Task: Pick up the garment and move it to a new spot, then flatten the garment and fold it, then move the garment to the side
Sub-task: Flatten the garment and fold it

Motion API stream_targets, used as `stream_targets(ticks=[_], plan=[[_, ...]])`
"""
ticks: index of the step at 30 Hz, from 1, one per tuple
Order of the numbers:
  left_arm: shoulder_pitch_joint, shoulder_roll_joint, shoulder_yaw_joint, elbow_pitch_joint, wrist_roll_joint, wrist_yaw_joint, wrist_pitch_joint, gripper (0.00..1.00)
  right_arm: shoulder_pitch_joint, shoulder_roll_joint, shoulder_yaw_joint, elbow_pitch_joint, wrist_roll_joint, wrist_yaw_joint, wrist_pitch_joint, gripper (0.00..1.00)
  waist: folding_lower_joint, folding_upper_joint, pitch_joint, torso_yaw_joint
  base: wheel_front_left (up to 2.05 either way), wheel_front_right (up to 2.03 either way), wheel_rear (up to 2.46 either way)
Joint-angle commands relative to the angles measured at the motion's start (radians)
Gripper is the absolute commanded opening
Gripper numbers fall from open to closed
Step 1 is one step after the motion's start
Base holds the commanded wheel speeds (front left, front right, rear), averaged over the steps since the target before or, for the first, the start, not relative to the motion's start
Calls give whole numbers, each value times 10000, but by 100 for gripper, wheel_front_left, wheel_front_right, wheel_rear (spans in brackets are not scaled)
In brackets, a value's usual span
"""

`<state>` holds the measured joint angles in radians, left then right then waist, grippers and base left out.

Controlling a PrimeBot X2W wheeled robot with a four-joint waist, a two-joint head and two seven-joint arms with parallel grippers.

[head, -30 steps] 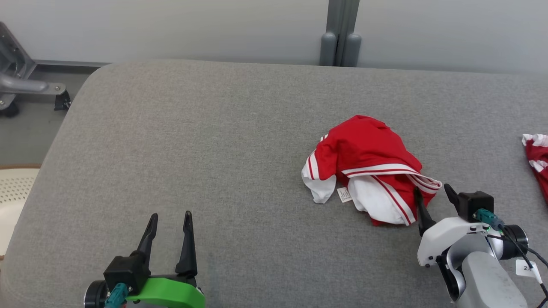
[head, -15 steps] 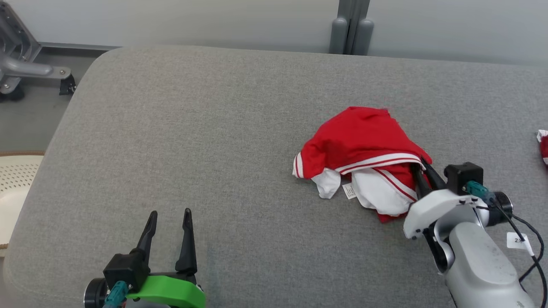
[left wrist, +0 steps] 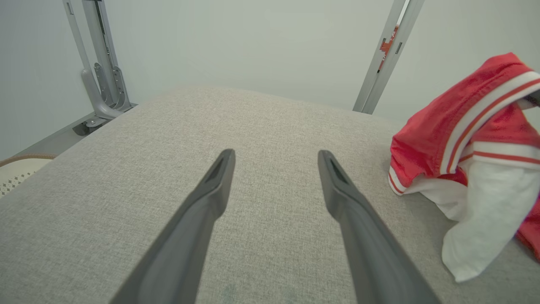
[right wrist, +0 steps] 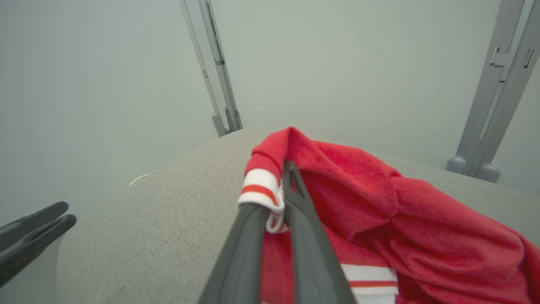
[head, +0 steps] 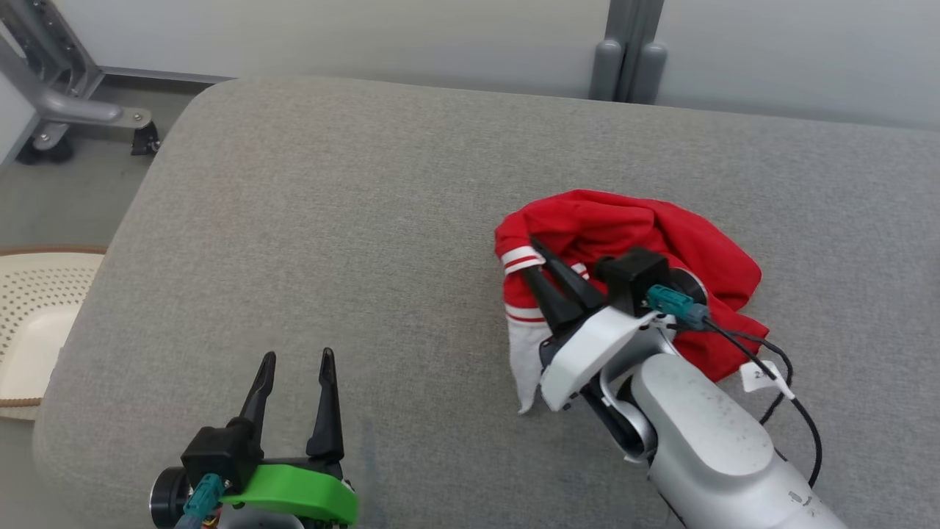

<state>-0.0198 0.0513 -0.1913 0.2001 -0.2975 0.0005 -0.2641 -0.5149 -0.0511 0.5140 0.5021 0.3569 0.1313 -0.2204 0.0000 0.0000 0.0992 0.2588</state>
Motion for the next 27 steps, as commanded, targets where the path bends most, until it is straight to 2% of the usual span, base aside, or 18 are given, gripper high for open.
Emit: stream_targets(ticks=[1,6,7,8,9,13,18,22,27], plan=[[-167,0,-11,-31,-16,47,-2,100,-210,0,402,22,228,-12,53,0,0,0,-23,407,0,0,0],[-217,-3,-187,-63,-107,70,-1,100,-671,-17,1466,589,980,-12,21,0,0,0,-54,984,0,0,0],[-217,-2,-227,-54,-135,76,-2,100,-768,-12,1685,847,984,-12,-2,16,0,0,-71,1096,0,0,0],[-212,-4,-256,-46,-157,75,-1,100,-822,-5,1845,1017,1065,-12,-42,74,0,0,-84,1164,0,0,0],[-210,-3,-293,-34,-173,76,-1,100,-858,1,2052,1215,1222,-12,-51,100,0,0,-105,1246,0,0,0],[-144,-4,-314,-9,-205,143,-1,100,-1142,-10,2881,1748,1481,-12,-71,100,0,0,-187,1304,0,0,0],[99,-5,-181,-4,-130,138,-1,100,-1029,-22,3355,1810,1925,-14,-189,100,0,0,-516,926,0,0,0],[294,-3,-127,-51,-72,116,-1,100,-789,-17,2692,1836,1682,-14,-386,100,0,0,-797,406,0,0,0],[505,-1,-175,-86,-29,110,-2,100,-400,-123,695,2247,184,-14,-444,100,0,0,-1007,-231,0,0,0]])
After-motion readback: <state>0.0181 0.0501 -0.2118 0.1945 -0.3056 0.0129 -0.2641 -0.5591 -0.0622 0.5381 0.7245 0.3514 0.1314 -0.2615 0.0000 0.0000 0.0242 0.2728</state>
